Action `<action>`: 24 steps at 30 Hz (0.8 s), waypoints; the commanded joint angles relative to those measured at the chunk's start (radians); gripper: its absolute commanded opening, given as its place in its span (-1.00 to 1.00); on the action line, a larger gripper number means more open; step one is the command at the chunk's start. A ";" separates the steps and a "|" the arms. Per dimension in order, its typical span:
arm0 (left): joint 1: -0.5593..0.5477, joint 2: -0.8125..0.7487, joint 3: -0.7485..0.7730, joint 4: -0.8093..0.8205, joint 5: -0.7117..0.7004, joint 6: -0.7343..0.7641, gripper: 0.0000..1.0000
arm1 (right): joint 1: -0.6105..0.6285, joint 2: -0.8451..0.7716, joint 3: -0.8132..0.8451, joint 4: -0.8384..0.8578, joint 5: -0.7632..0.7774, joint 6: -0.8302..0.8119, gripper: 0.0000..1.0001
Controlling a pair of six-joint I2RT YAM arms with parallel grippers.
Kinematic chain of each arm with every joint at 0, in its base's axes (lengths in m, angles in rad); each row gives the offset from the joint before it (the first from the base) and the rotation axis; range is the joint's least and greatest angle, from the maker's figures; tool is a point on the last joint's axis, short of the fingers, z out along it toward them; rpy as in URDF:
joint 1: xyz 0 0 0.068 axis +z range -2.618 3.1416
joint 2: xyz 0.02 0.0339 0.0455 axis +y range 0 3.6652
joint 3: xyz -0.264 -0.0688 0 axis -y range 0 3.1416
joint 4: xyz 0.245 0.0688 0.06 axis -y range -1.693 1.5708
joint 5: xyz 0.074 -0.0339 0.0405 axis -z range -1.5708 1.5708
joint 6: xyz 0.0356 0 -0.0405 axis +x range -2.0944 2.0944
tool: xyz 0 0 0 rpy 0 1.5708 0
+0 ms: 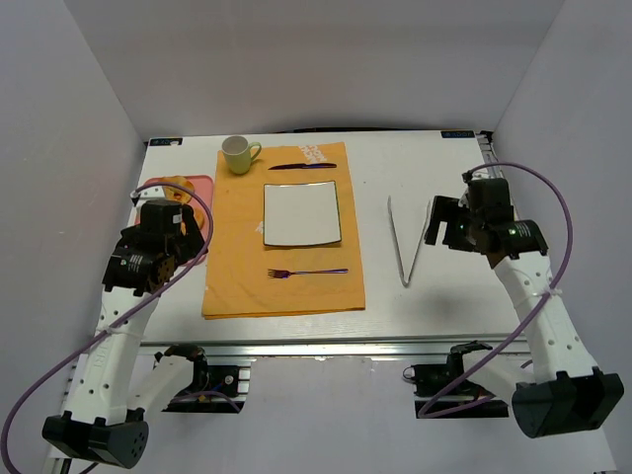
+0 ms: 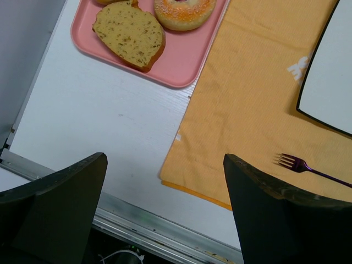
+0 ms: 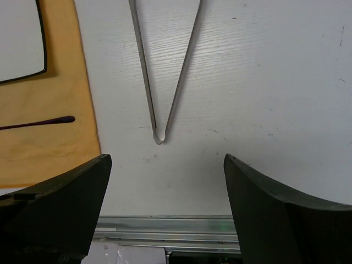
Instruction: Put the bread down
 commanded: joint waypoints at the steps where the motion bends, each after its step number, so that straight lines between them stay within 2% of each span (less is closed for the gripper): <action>1: -0.001 -0.013 -0.014 0.036 0.023 -0.011 0.96 | 0.001 -0.052 -0.043 0.080 -0.060 -0.003 0.79; 5: -0.001 0.006 -0.020 0.040 0.034 -0.009 0.96 | 0.005 0.040 -0.075 0.081 -0.109 0.028 0.79; 13: 0.000 0.030 -0.019 0.039 0.043 -0.002 0.96 | 0.010 0.164 -0.180 0.274 -0.092 0.054 0.79; 24: -0.001 0.043 -0.016 -0.001 0.018 0.006 0.96 | 0.074 0.355 -0.200 0.439 0.014 0.045 0.79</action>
